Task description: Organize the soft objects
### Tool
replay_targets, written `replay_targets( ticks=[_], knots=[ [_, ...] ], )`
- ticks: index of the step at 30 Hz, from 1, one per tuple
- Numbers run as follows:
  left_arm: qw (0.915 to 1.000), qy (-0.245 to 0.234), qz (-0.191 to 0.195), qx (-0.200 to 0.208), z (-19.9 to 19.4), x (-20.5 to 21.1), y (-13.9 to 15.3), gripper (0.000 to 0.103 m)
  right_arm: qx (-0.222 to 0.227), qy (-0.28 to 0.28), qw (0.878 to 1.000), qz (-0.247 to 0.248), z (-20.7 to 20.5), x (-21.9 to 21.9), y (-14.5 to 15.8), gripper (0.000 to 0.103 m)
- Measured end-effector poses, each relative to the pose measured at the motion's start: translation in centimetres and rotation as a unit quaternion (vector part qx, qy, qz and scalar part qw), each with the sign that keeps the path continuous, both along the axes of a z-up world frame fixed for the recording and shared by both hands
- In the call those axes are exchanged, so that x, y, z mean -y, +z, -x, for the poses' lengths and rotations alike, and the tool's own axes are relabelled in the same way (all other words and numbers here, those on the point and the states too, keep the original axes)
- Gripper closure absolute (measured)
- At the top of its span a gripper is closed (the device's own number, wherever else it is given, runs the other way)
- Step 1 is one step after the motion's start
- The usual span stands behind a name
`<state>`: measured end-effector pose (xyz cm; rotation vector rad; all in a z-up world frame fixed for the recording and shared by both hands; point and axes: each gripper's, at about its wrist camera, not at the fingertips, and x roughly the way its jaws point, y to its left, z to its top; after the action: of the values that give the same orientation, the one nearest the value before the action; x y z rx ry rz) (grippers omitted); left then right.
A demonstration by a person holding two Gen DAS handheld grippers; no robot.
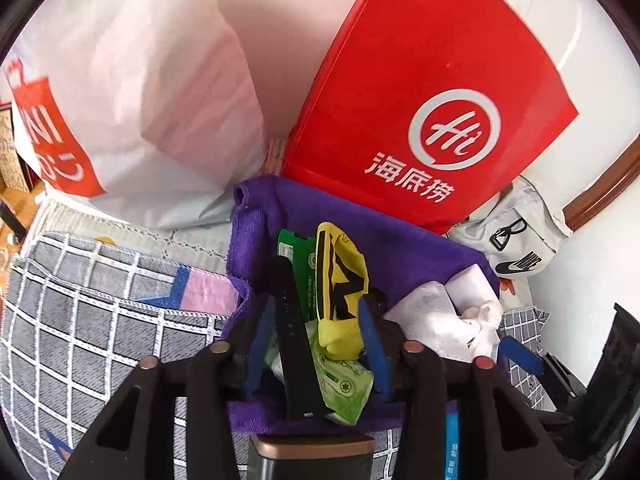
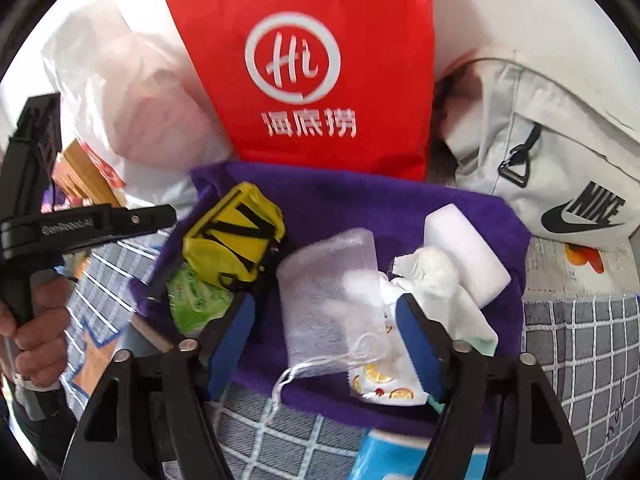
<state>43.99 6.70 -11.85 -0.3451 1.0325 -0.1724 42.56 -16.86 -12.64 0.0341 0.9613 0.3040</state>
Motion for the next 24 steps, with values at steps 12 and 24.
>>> replay_targets(
  ticks=[12,24],
  knots=[
    [0.9977,-0.018,-0.063,0.017,7.3,2.8,4.4,0.042,0.010,-0.034,0.999,-0.012,7.4,2.8,3.4,0.028],
    [0.9937,-0.027,-0.086,0.067,20.3,4.6,9.0,0.029,0.075,-0.067,0.995,0.012,19.0,4.4,7.7,0.008]
  ],
)
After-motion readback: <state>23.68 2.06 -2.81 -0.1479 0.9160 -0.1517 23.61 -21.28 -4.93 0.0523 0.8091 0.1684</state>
